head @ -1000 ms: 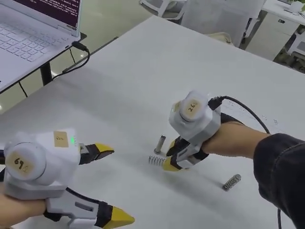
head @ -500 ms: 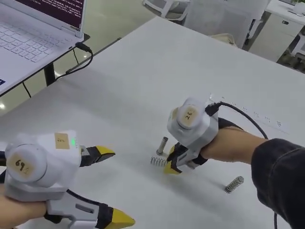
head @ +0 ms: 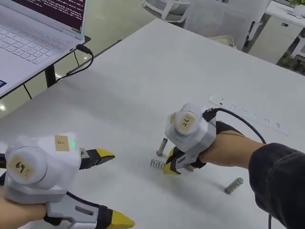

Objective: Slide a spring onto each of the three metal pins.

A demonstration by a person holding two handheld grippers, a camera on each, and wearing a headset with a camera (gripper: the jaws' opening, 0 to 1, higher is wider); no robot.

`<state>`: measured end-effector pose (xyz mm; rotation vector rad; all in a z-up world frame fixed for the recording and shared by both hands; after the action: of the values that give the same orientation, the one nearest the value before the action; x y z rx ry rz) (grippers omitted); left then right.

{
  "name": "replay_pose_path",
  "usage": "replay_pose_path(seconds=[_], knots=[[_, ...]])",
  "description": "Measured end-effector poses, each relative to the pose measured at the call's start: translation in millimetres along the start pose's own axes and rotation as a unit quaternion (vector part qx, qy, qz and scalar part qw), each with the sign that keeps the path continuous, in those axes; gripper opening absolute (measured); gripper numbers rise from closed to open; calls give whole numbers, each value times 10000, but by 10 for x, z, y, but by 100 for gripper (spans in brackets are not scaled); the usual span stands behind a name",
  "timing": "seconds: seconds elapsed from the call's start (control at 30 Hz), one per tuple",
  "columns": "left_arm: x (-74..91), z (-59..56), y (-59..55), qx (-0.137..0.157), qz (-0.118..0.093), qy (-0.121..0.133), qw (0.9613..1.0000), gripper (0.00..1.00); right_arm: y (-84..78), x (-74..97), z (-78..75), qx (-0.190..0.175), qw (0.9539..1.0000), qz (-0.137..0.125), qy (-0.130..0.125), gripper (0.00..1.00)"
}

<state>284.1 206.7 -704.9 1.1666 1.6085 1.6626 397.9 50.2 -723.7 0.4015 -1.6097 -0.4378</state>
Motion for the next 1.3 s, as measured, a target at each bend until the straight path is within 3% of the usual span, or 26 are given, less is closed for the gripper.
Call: replay_pose_path(seconds=[0.4,0.47,0.93,1.3], knots=[[-15,5,124,-169,5,-63,9998,78,166,229,87,-131,9997,-214,2,8],[-21,3,159,-213,1,-85,9997,78,203,281,138,-300,9989,-365,83,8],[-106,-94,432,-573,-19,-347,9978,76,303,816,416,-271,9980,-573,-88,8],[-172,-256,636,-476,-290,-557,9969,73,233,1213,764,-383,9972,-640,-111,8]])
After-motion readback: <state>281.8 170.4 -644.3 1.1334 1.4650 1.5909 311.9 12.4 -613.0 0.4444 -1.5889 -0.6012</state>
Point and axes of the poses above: the centre of the closed fingertips' face, and the gripper's own axes: x roughly backward along the fingers, z roughly to its left, y roughly out of its top, the point moved 8 cm from there along x, roughly backward along the fingers, and after that the axes turned 13 degrees about -z, right-handed, at the moved point
